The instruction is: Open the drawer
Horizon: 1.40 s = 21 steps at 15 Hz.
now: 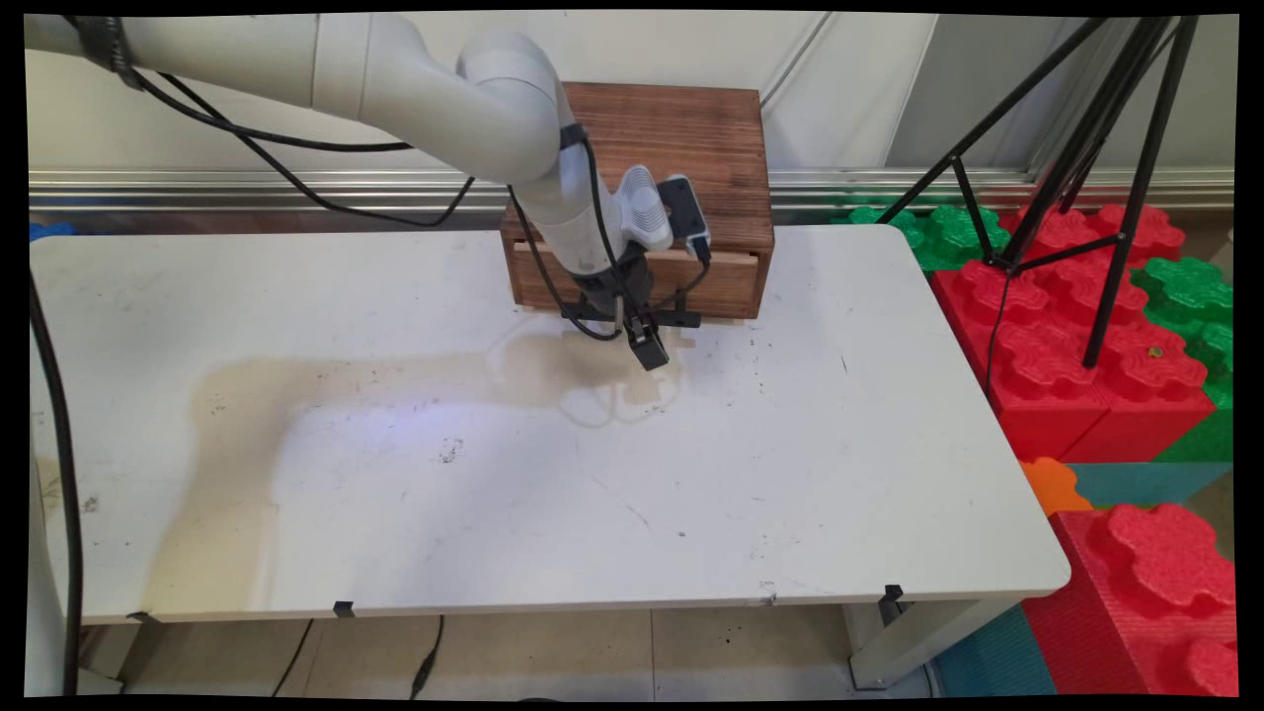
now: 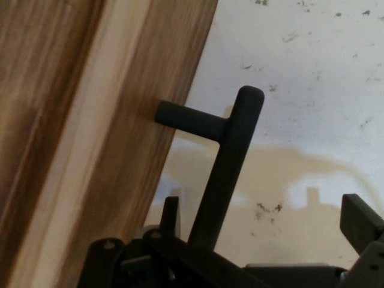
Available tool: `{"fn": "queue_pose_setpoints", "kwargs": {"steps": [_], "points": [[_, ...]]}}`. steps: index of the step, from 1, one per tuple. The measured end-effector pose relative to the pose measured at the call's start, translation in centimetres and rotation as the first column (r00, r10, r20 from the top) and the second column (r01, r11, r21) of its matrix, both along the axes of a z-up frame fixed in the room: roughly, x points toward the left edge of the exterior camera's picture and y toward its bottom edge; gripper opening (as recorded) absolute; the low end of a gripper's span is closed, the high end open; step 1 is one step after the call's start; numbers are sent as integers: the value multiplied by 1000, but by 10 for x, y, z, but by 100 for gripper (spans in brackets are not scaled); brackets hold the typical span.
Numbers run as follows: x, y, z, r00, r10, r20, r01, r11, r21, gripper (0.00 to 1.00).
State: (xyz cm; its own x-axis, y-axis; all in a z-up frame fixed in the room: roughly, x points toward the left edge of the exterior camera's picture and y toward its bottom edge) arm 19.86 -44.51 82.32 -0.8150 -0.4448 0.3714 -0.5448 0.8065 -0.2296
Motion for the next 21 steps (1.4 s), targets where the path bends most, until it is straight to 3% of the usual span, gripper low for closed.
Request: {"fn": "queue_pose_setpoints", "kwargs": {"steps": [9, 21], "points": [[-3, 7, -20, 999, 39, -4, -39, 998, 47, 100], [-14, 49, -22, 999, 41, -12, -40, 996, 79, 100]]}}
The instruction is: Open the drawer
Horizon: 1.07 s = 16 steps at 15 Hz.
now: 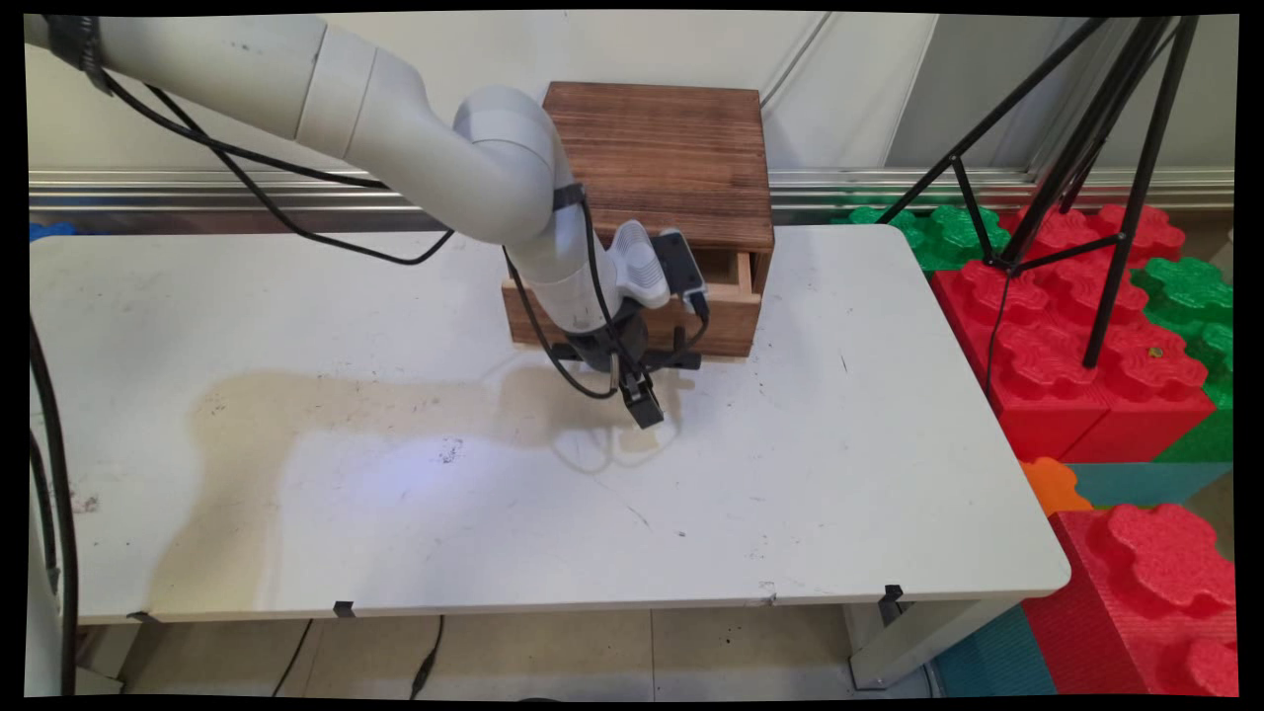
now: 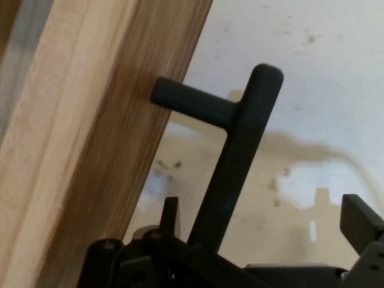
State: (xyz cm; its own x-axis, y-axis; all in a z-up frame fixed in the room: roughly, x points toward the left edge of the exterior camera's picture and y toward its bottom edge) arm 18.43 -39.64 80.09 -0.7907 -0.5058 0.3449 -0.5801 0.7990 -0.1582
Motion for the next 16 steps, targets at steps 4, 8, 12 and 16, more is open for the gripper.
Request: {"fn": "queue_pose_setpoints", "kwargs": {"steps": [4, 8, 12, 16], "points": [[-7, 16, 2, 1000, -8, -7, 8, 1000, 4, 100], [-14, 36, 4, 1000, -13, -12, 13, 1000, 9, 100], [-18, 54, 5, 1000, -23, -15, 24, 1000, 14, 100], [-20, 69, 6, 999, -32, -16, 32, 999, 23, 100]]}}
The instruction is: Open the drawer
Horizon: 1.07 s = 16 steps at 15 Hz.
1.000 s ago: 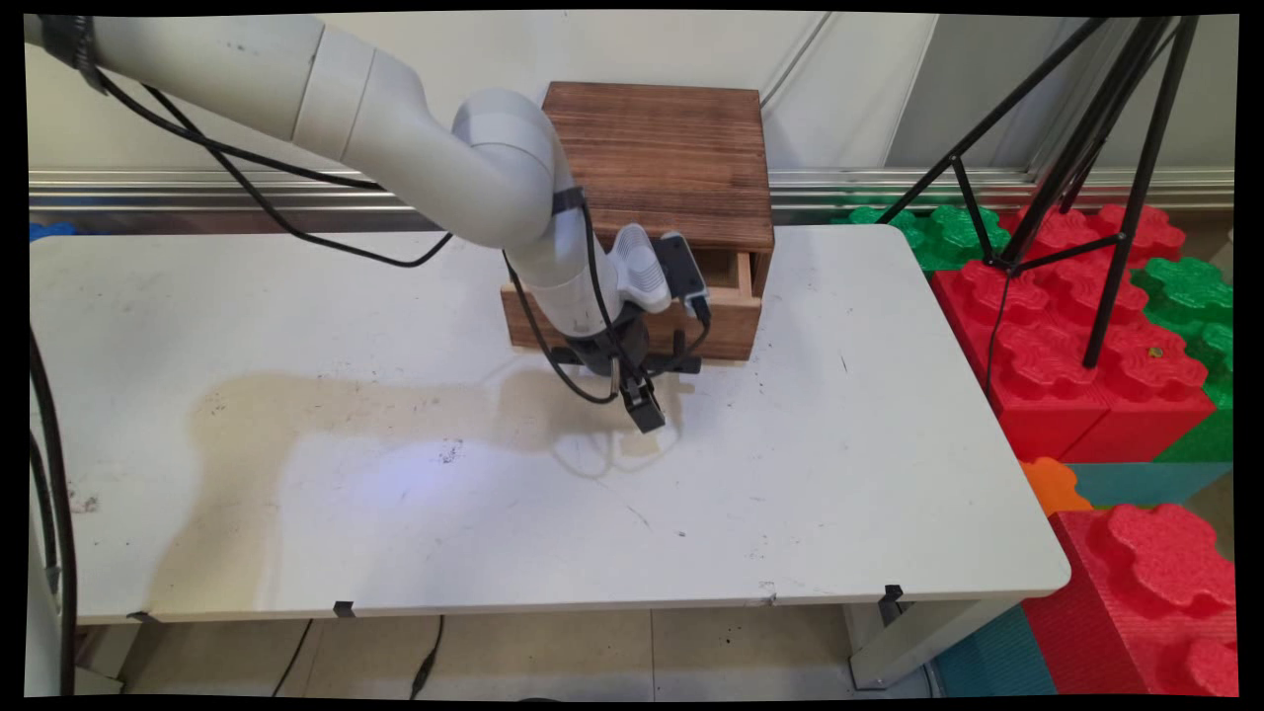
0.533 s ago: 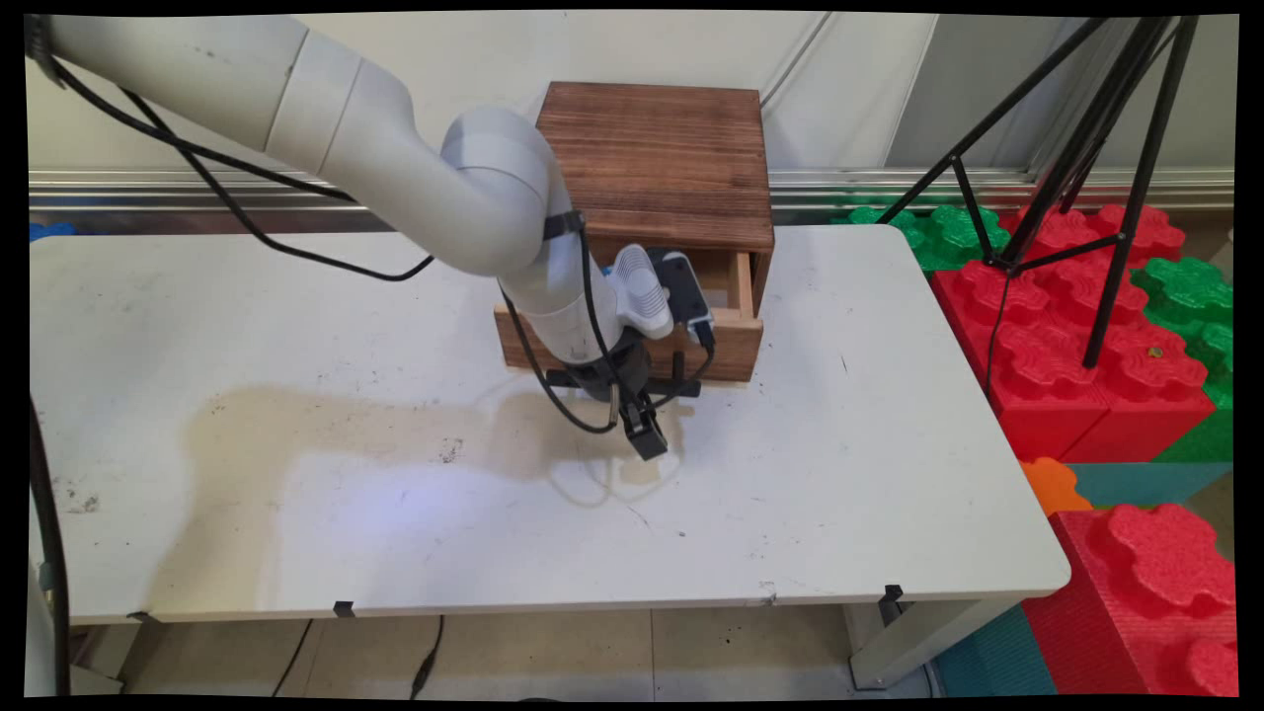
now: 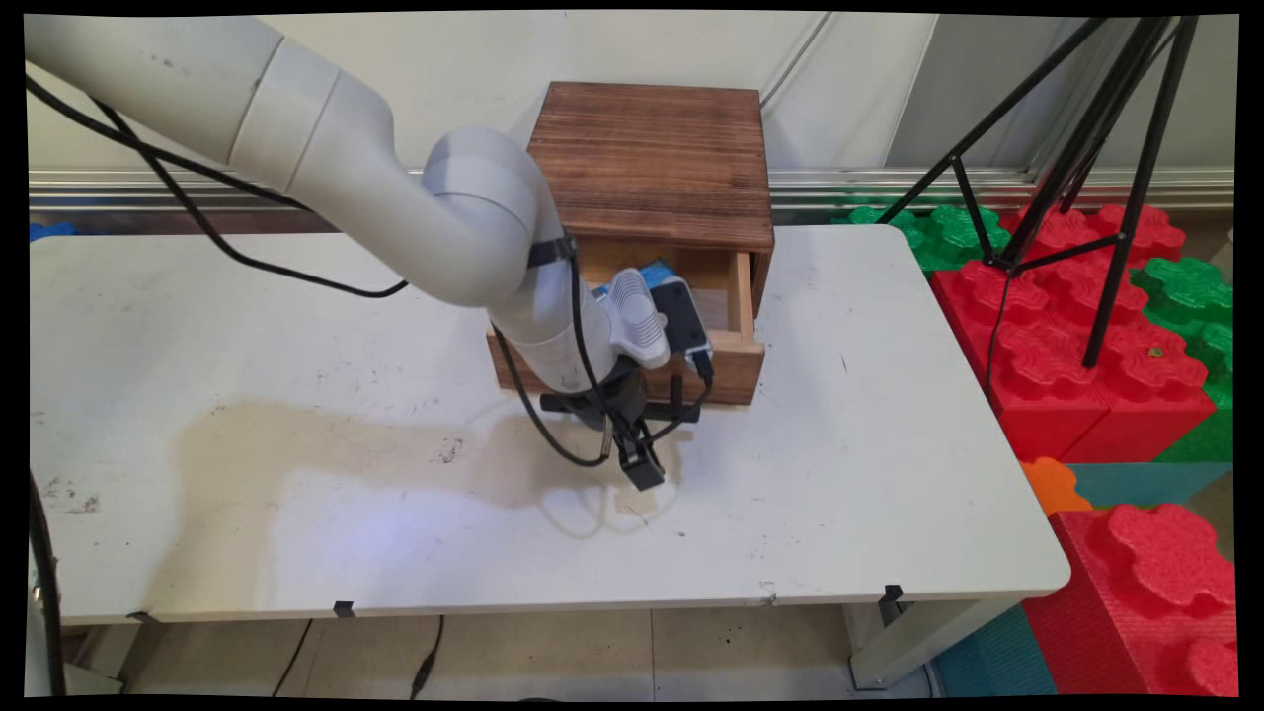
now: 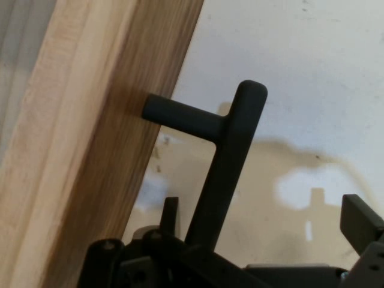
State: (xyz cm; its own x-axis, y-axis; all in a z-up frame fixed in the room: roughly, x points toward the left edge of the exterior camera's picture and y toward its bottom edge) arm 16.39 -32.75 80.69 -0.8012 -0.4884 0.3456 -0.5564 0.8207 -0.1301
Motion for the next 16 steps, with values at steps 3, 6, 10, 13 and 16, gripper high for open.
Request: {"fn": "queue_pose_setpoints", "kwargs": {"steps": [3, 6, 10, 13, 16], "points": [[-2, 11, 1, 1000, -7, -2, 7, 1000, 6, 100], [-3, 22, 2, 1000, -15, -3, 15, 1000, 11, 100], [-4, 35, 3, 1000, -27, -3, 27, 999, 18, 100], [-5, 47, 4, 999, -36, -3, 37, 999, 24, 100], [-5, 57, 5, 999, -42, -6, 42, 999, 31, 100]]}}
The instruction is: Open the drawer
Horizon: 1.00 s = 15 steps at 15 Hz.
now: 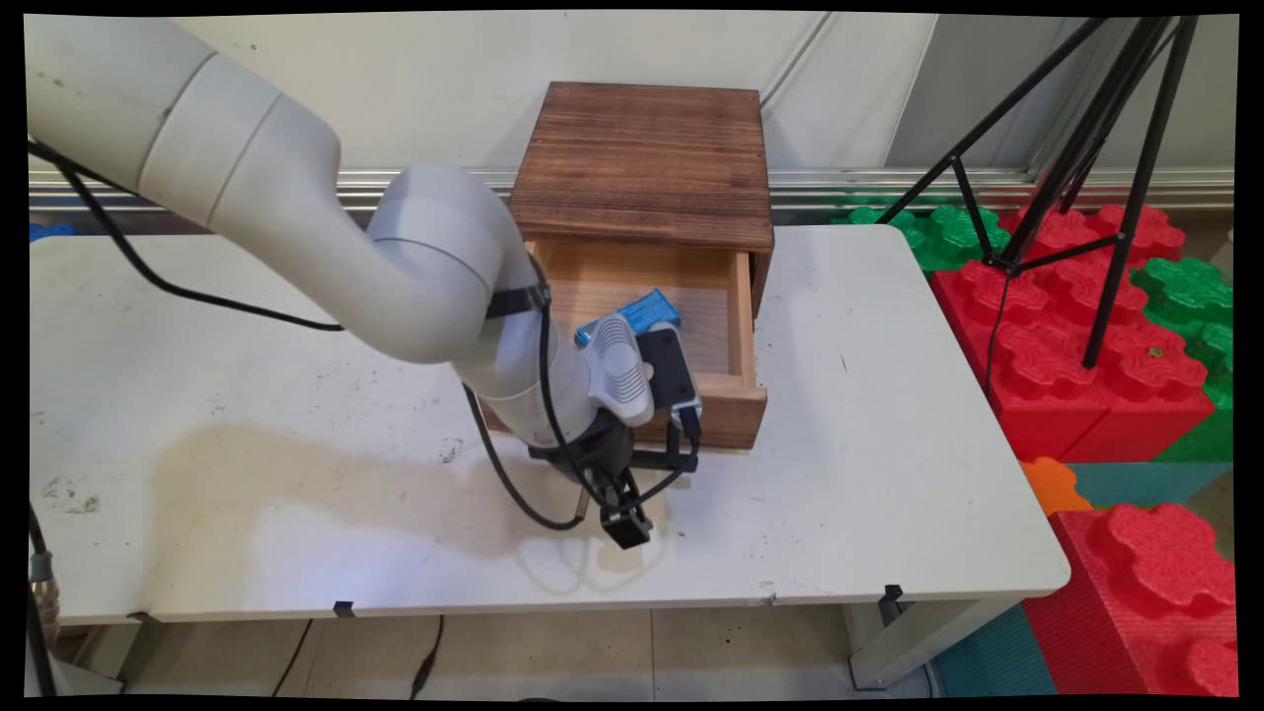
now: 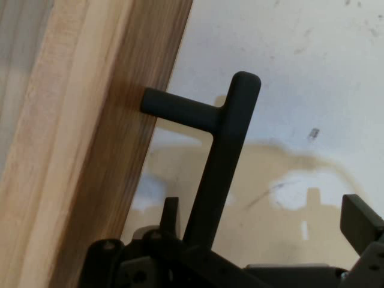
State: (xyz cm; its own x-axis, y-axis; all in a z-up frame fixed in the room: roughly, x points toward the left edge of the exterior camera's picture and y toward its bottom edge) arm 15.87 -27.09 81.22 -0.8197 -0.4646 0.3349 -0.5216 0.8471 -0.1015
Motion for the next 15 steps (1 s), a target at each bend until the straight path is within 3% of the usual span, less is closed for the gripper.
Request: {"fn": "queue_pose_setpoints", "kwargs": {"steps": [15], "points": [[-4, 39, 7, 1000, -21, -12, 21, 1000, 12, 100]]}}
